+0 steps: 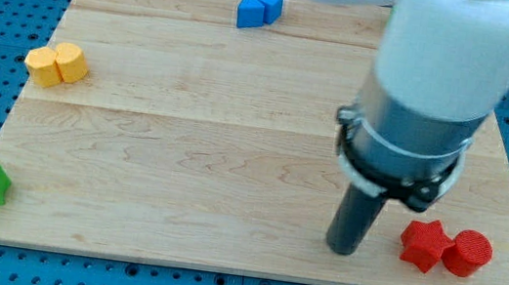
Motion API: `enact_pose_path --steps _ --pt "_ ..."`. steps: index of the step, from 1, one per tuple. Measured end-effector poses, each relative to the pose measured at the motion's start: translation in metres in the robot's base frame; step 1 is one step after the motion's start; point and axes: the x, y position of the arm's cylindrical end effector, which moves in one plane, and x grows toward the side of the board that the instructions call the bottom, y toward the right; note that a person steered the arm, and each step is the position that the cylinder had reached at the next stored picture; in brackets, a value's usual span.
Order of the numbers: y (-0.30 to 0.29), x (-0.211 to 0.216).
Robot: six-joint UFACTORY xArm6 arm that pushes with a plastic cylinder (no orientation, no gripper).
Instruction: Push green circle into the green star
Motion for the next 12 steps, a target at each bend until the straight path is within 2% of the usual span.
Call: enact_pose_path --steps 1,2,3,4,5,6,7,8,9,12 --pt "0.013 0.027" --pt "0.116 0.023" --pt "0.165 0.027" --pt "0.181 0.014" --pt "0.155 0.006" --pt "0.089 0.013" --pt "0.105 0.014" --pt "0.193 0.013" --pt "0.242 -0.039" --pt "0.234 -0.307"
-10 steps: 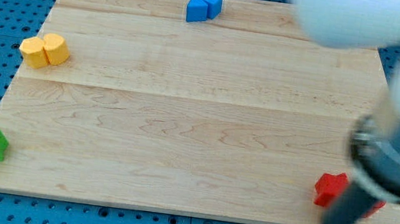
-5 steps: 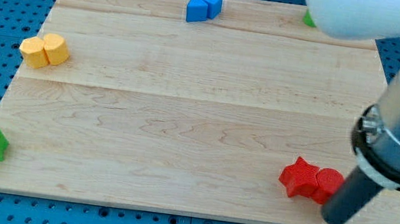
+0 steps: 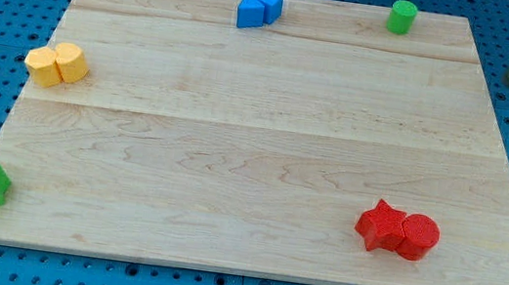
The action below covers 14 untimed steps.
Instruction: Push green circle into the green star
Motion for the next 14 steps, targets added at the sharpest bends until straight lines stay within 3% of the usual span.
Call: enact_pose_path --steps 1,2,4,5,6,8,10,11,12,13,14 --pt "-0.03 -0.075" --pt "-0.051 -0.093" --pt "-0.158 -0.073" --pt "-0.152 -0.093" --pt "-0.195 -0.083" --pt "-0.251 0.014" --pt "-0.242 -0.006" --pt "-0.29 -0.011" --pt "-0.29 -0.015" --pt "-0.291 -0.049" --pt "-0.339 -0.049"
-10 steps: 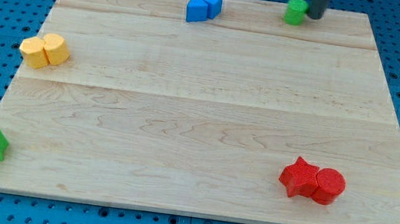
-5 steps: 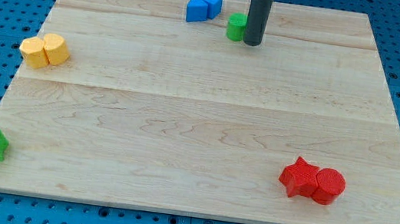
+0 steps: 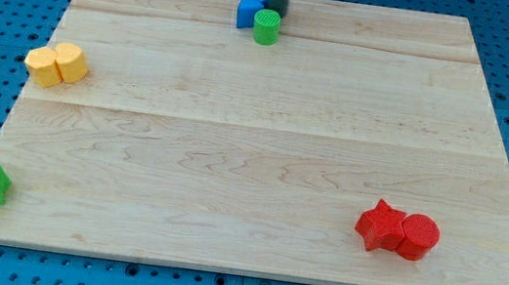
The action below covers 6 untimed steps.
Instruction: Push green circle into the green star
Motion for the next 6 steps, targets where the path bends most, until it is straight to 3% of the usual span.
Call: enact_pose_path --steps 1,2,4,6 --pt "-0.026 0.039" --pt "-0.014 0.062" --pt "0.029 0.039" --pt "0.002 0.134"
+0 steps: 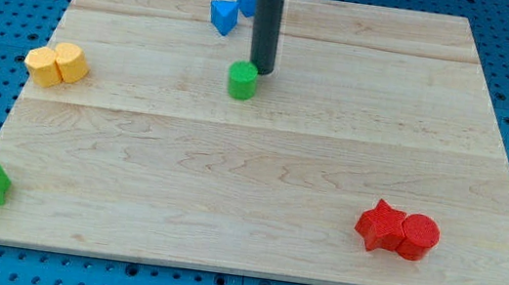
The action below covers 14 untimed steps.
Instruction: Push green circle into the green star
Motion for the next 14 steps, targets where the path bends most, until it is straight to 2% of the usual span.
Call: enact_pose_path --steps 1,2,3,4,5,7,8,9,11,12,13,14 --pt "0.0 0.044" --pt "-0.04 0.079" --pt "-0.053 0.077" --pt "-0.039 0.043" --pt "-0.072 0.042" --pt "-0.146 0.122" --pt "-0.149 0.101" --pt "-0.176 0.101" --pt "-0.198 0.075" --pt "-0.223 0.114" --pt "-0.223 0.163" --pt "-0.218 0.158"
